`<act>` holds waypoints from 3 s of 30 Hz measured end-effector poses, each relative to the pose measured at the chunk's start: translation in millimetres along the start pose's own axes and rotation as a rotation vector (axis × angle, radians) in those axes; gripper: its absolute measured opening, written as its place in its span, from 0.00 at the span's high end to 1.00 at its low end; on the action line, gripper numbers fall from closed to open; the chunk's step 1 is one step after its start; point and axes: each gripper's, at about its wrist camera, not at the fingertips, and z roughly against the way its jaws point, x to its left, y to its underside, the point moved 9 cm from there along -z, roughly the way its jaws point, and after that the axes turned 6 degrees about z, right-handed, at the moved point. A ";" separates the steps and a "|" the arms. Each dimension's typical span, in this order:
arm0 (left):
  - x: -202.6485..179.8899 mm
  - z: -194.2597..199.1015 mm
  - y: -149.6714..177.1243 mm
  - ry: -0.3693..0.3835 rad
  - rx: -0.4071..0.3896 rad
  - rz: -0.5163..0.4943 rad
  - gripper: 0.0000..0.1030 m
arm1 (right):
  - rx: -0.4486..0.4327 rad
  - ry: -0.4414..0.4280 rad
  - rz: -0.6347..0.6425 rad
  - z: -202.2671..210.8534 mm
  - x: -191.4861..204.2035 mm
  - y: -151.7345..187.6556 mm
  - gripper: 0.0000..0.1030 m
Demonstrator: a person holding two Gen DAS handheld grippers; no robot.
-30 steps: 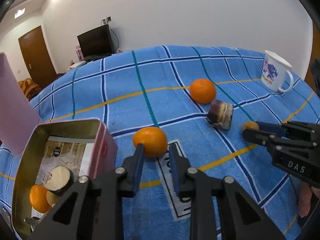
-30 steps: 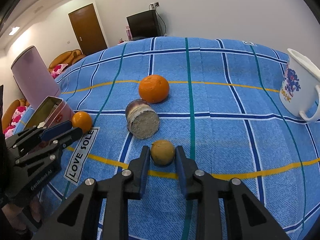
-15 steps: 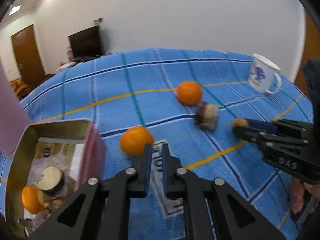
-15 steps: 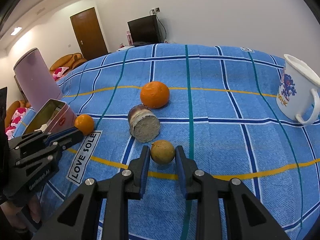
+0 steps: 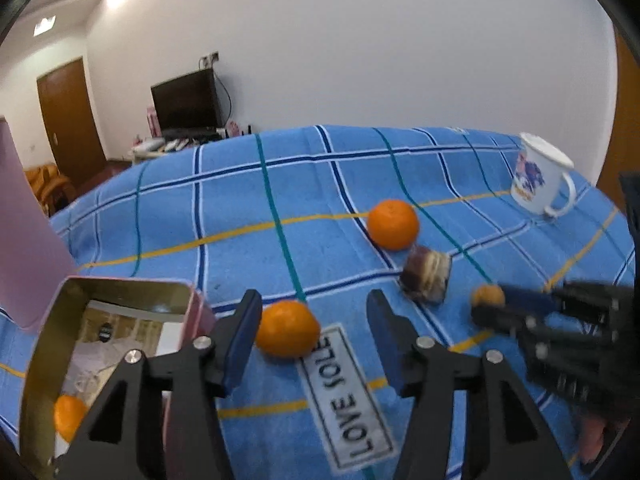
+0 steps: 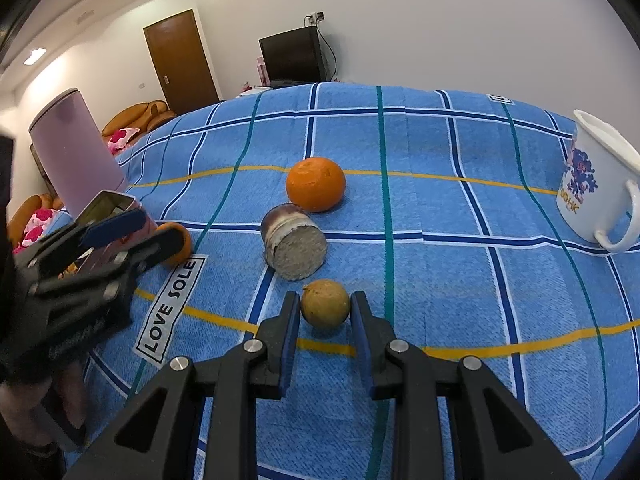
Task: Organize fruits
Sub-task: 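Lift the orange with the left tool while the right tool lifts the brown fruit, then carry the orange with the left tool over the tin while the right tool carries the brown fruit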
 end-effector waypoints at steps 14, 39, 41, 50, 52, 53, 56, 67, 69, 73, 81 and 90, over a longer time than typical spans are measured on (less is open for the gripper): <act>-7.5 12.8 3.3 0.027 -0.059 -0.038 0.32 | 0.003 -0.007 -0.004 -1.0 1.3 0.8 0.73; 30.9 -15.1 16.8 -0.158 0.078 -0.023 0.66 | 0.024 -0.029 0.014 -5.0 7.6 2.8 0.73; 28.1 -11.6 18.8 -0.126 0.073 -0.017 0.66 | 0.015 -0.023 0.016 -2.9 7.3 2.3 0.73; 11.5 10.8 23.3 -0.057 0.013 -0.024 0.66 | -0.017 -0.016 0.029 3.7 8.0 -0.3 0.73; 8.3 17.5 22.7 -0.067 -0.015 -0.038 0.66 | -0.036 -0.021 0.035 7.8 9.3 -1.9 0.73; 7.8 20.4 21.9 -0.071 -0.026 -0.041 0.66 | -0.044 -0.022 0.039 9.7 9.8 -2.6 0.73; 5.8 27.9 21.1 -0.079 -0.056 -0.048 0.66 | -0.076 -0.029 0.054 16.8 13.4 -5.1 0.73; 3.6 51.4 25.6 -0.079 -0.121 -0.048 0.66 | -0.167 -0.047 0.098 35.7 24.5 -10.7 0.73; 3.8 55.2 26.6 -0.076 -0.131 -0.048 0.66 | -0.175 -0.050 0.105 37.2 26.8 -11.3 0.73; 5.5 60.8 28.9 -0.071 -0.142 -0.040 0.66 | -0.206 -0.052 0.128 42.8 32.9 -12.7 0.73; 13.4 70.6 31.6 -0.071 -0.161 -0.009 0.66 | -0.274 -0.058 0.167 56.5 46.0 -15.0 0.73; 22.5 77.5 34.5 -0.074 -0.174 0.013 0.66 | -0.293 -0.079 0.169 56.9 53.9 -18.2 0.73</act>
